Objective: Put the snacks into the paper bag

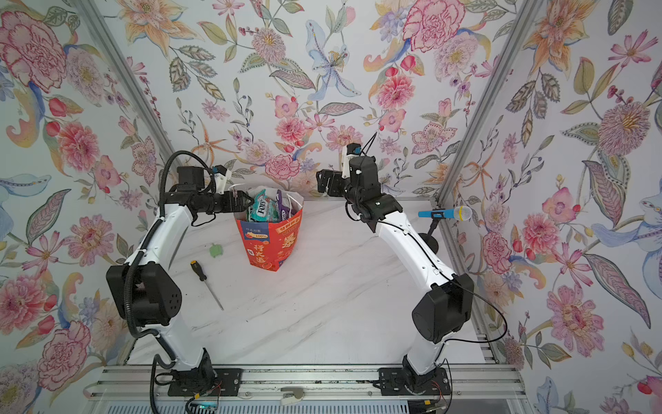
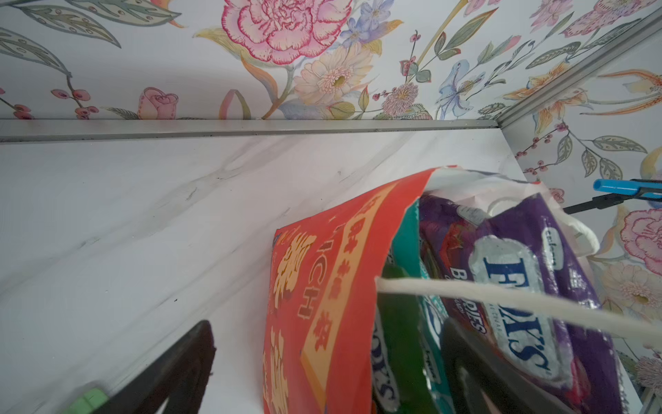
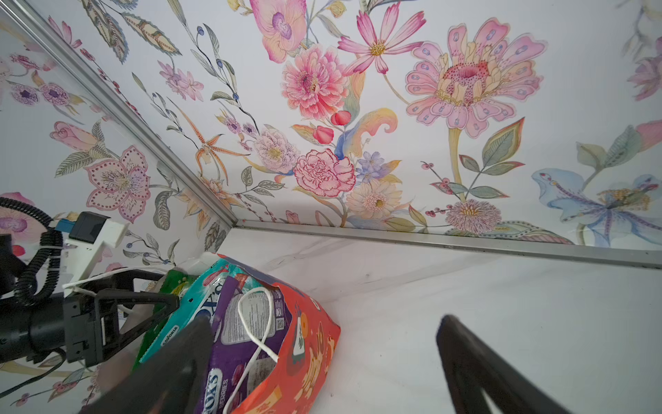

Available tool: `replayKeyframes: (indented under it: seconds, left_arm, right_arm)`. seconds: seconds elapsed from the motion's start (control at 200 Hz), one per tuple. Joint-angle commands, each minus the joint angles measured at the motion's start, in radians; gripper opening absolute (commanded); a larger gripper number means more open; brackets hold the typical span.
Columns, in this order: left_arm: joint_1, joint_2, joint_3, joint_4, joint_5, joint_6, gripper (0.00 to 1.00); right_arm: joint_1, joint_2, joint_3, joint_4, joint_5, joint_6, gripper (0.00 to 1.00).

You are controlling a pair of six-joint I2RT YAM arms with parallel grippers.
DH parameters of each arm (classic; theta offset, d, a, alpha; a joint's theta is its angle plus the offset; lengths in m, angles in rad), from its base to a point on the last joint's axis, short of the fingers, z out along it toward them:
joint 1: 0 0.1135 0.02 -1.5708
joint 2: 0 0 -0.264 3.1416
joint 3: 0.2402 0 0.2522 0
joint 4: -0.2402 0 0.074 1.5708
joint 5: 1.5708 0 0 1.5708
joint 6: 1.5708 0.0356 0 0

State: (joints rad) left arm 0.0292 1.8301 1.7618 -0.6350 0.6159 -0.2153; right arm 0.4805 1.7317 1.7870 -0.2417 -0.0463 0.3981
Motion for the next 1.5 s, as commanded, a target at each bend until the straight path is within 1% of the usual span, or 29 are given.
replayKeyframes:
  seconds: [0.0, 0.17, 0.305, 0.525, 0.55, 0.615, 0.766, 0.841, 0.911, 0.961, 0.996, 1.096, 1.136, 1.176, 1.226, 1.266, 1.291, 1.326, 1.356, 1.451, 1.496]
  left_arm:
    - [-0.007, 0.001, 0.009, -0.037, -0.037, 0.049, 0.99]
    - [-0.013, -0.045, -0.042, -0.005, -0.039, 0.074, 0.99]
    - [-0.013, -0.118, -0.129, 0.089, -0.045, 0.077, 0.99]
    - [-0.012, -0.259, -0.272, 0.324, -0.059, 0.057, 0.99]
    - [-0.012, -0.305, -0.290, 0.355, -0.062, 0.055, 0.99]
    - [-0.012, -0.347, -0.329, 0.419, -0.064, 0.053, 0.99]
    - [-0.012, -0.425, -0.410, 0.499, -0.049, 0.072, 0.99]
    - [-0.012, -0.474, -0.477, 0.548, -0.049, 0.072, 0.99]
    - [-0.012, -0.548, -0.591, 0.656, -0.078, 0.039, 0.99]
    - [-0.012, -0.620, -0.694, 0.791, -0.152, -0.004, 0.99]
    - [-0.012, -0.680, -0.797, 0.916, -0.209, -0.031, 0.99]
    - [-0.014, -0.863, -1.104, 1.311, -0.398, -0.085, 0.99]
    - [-0.014, -0.920, -1.211, 1.411, -0.477, -0.084, 0.99]
    - [-0.014, -0.966, -1.278, 1.436, -0.528, -0.065, 0.99]
    - [-0.014, -1.004, -1.324, 1.404, -0.582, -0.039, 0.99]
    - [-0.014, -1.023, -1.358, 1.385, -0.607, -0.025, 0.99]
    - [-0.013, -1.027, -1.384, 1.390, -0.622, -0.019, 0.99]
    - [-0.015, -1.028, -1.423, 1.406, -0.644, -0.012, 0.99]
    - [-0.015, -1.023, -1.456, 1.424, -0.667, -0.002, 0.99]
    - [-0.015, -0.979, -1.549, 1.520, -0.738, 0.038, 0.99]
    - [-0.015, -0.946, -1.573, 1.578, -0.755, 0.054, 0.99]
  right_arm:
    - [-0.012, -0.026, -0.021, 0.031, -0.019, 0.019, 0.99]
    - [-0.023, -0.027, -0.035, 0.040, -0.032, 0.032, 0.99]
    - [-0.034, -0.035, -0.050, 0.047, -0.033, 0.033, 0.99]
    - [-0.051, -0.058, -0.073, 0.056, -0.026, 0.030, 0.99]
    - [-0.052, -0.061, -0.074, 0.056, -0.025, 0.030, 0.99]
    - [-0.055, -0.069, -0.079, 0.058, -0.018, 0.027, 0.99]
    - [-0.060, -0.103, -0.107, 0.057, 0.000, 0.006, 0.99]
    - [-0.065, -0.131, -0.142, 0.058, 0.021, -0.010, 0.99]
    - [-0.069, -0.165, -0.187, 0.060, 0.056, -0.041, 0.99]
    - [-0.069, -0.200, -0.240, 0.072, 0.101, -0.076, 0.99]
    - [-0.069, -0.231, -0.296, 0.096, 0.129, -0.114, 0.99]
    - [-0.072, -0.353, -0.540, 0.246, 0.204, -0.282, 0.99]
    - [-0.076, -0.400, -0.636, 0.293, 0.248, -0.328, 0.99]
    - [-0.090, -0.447, -0.723, 0.315, 0.296, -0.344, 0.99]
    - [-0.116, -0.495, -0.829, 0.350, 0.339, -0.355, 0.99]
    - [-0.130, -0.543, -0.945, 0.432, 0.375, -0.385, 0.99]
    - [-0.134, -0.569, -1.026, 0.521, 0.400, -0.416, 0.99]
    - [-0.144, -0.597, -1.122, 0.619, 0.428, -0.446, 0.99]
    - [-0.159, -0.610, -1.180, 0.668, 0.430, -0.456, 0.99]
    - [-0.215, -0.604, -1.299, 0.748, 0.442, -0.429, 0.99]
    - [-0.233, -0.592, -1.360, 0.837, 0.445, -0.434, 0.99]
